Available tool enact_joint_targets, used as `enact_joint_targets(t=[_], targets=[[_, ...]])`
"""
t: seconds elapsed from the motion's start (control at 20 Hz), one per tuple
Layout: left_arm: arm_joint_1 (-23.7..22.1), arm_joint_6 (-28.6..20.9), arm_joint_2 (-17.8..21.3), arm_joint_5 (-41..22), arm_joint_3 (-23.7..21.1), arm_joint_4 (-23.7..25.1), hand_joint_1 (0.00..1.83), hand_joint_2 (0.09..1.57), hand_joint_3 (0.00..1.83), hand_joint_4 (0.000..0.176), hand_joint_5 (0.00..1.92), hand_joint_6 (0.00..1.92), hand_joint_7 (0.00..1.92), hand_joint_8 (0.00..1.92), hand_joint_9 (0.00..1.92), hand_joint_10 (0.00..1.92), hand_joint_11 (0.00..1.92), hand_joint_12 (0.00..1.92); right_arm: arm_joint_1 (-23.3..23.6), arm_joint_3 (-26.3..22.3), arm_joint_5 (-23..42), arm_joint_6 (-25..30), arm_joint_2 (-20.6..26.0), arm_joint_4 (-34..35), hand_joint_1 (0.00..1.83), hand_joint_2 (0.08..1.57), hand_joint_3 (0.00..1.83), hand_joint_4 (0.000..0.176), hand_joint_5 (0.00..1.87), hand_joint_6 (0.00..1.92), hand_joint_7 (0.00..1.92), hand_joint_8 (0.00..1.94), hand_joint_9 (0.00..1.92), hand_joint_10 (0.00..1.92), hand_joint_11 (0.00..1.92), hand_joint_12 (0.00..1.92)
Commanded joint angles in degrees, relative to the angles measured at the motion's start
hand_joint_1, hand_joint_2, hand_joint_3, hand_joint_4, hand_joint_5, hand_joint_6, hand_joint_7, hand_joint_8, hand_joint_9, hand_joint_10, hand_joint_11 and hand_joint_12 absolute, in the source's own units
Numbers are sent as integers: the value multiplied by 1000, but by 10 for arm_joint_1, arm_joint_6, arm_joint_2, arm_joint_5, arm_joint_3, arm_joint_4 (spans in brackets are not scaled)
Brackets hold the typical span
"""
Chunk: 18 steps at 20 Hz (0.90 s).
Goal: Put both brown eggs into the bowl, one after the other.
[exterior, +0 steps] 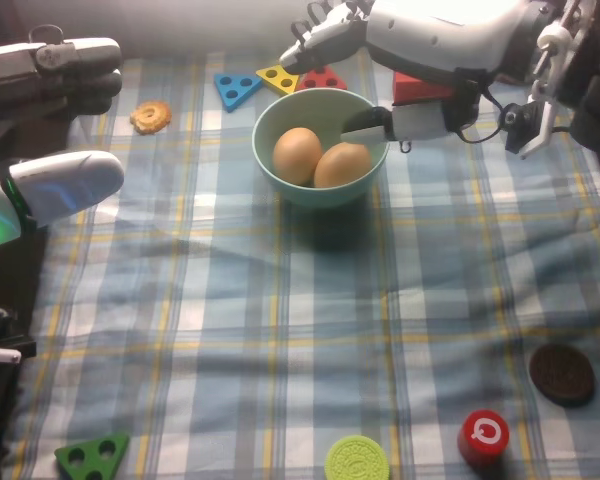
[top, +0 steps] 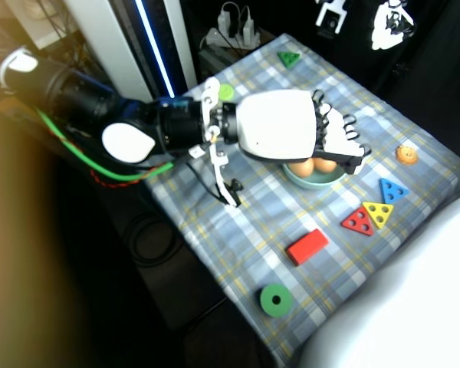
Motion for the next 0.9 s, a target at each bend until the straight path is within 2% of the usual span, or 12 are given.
enact_joint_targets(t=[0.0,0.15,0.3,0.35,0.4,0.45,0.5,0.6,0.65,0.75,0.8,0.85], targets=[[-7,-17,-2,-81,6,-1,989,844,0,0,717,0,739,0,485,566,97,1406,4,-5,88,-2,15,25,1042,1080,0,0,695,0,762,2,773,4,195,1126],[-14,-65,-1,-121,25,2,976,892,5,0,644,0,701,0,509,451,131,1344,-38,-44,163,-2,84,70,985,1093,2,0,675,2,730,1,741,0,197,1211],[-24,-85,0,-166,31,13,831,954,4,0,309,0,485,0,533,90,7,1066,-119,-88,287,-2,147,158,752,1115,0,10,611,0,635,0,625,0,261,939],[-24,-109,0,-185,37,15,645,999,8,0,236,0,566,18,683,96,164,1150,-157,-108,352,-2,165,192,831,1140,0,11,583,5,606,6,594,6,207,991],[-18,-139,-1,-203,42,15,645,999,8,0,236,0,566,18,683,96,164,1150,-184,-121,404,-3,176,212,831,1140,0,11,583,5,606,6,594,6,207,991],[-8,-172,-1,-229,46,16,362,1178,28,0,102,0,482,3,613,55,40,1248,-209,-134,457,-4,183,228,778,1225,5,25,573,1,625,4,613,6,223,967],[-1,-208,2,-237,47,19,224,1321,19,18,355,80,338,0,368,2,1,821,-230,-146,500,-7,191,236,569,1344,12,0,540,0,652,3,670,12,263,960],[-35,-201,6,-237,45,59,221,1306,4,0,418,55,423,8,384,8,0,725,-248,-169,541,-18,208,229,585,1366,2,0,453,2,618,6,702,11,349,835],[-59,-185,8,-237,44,77,20,1233,0,3,345,11,287,0,268,0,0,641,-255,-179,559,-25,217,225,807,1268,3,77,210,0,296,0,416,0,185,517],[-119,-174,10,-237,48,114,20,1312,7,0,309,2,365,22,346,43,0,975,-267,-178,604,-25,210,232,944,1154,0,112,193,0,158,3,239,2,101,215],[-136,-179,7,-237,50,120,44,1479,7,0,510,823,573,82,511,198,97,1257,-284,-183,638,-21,211,244,872,1172,1,139,302,8,121,0,126,0,19,204],[-142,-191,6,-237,50,120,8,1490,0,0,422,1140,657,97,519,236,19,1129,-288,-195,638,-25,217,247,250,1164,0,164,241,26,95,0,81,2,3,220]])
